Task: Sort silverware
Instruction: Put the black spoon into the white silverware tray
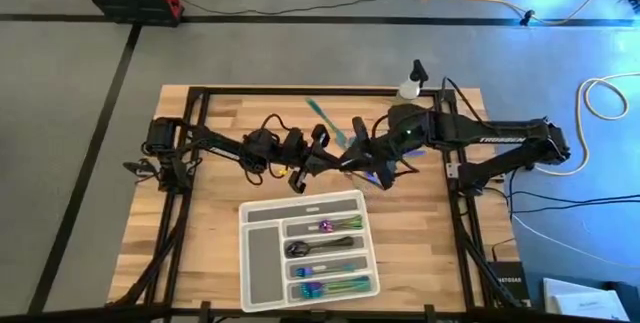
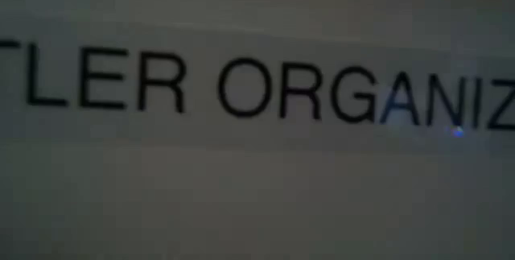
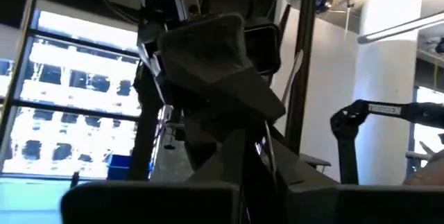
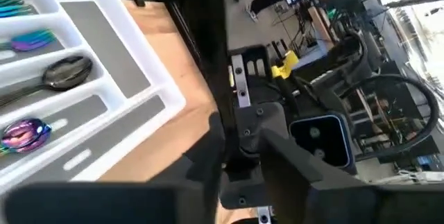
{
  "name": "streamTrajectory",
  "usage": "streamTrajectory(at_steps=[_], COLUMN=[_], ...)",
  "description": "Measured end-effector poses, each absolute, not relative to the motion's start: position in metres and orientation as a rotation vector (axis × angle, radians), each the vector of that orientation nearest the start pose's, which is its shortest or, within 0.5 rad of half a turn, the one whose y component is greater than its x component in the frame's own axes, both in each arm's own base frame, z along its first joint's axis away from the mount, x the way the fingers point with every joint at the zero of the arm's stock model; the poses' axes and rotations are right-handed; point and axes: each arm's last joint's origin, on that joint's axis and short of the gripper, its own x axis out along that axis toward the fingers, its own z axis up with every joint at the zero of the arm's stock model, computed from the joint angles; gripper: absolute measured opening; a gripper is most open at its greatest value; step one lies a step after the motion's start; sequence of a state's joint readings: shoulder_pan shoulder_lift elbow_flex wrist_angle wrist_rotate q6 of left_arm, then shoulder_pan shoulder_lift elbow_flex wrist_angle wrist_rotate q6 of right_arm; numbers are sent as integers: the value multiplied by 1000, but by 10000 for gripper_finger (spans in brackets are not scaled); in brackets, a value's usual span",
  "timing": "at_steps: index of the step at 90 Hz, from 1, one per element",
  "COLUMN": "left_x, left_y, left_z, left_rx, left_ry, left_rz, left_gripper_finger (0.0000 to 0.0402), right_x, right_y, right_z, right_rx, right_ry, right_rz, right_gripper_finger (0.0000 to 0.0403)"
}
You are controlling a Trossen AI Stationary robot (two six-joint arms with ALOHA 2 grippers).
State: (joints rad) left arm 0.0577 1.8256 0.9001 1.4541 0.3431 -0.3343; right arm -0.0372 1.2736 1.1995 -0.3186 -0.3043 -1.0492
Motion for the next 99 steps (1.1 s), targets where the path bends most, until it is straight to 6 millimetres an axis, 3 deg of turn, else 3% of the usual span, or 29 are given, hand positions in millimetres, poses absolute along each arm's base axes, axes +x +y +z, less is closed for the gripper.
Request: streamTrajectory(at_steps=[22,43,58,76,99], left_x=[363,362,362,358,333], left_y=[17,23,29,33,15], left_z=[249,250,250,244,207], left_rx=[-213,-230,-244,-268,-411], left_ry=[-478,-490,-479,-452,-280], left_rz=[-369,-362,-358,-351,-173], left_gripper_finger=[0,0,0,0,0], right_x=[260,226,204,194,192], right_y=[-6,-7,-6,-6,3], right_z=[364,385,388,365,313], right_rx=[-954,-902,-734,-555,-540], right_ry=[344,357,402,512,559], right_rz=[372,228,209,166,154], right_gripper_finger=[147,154,154,154,154])
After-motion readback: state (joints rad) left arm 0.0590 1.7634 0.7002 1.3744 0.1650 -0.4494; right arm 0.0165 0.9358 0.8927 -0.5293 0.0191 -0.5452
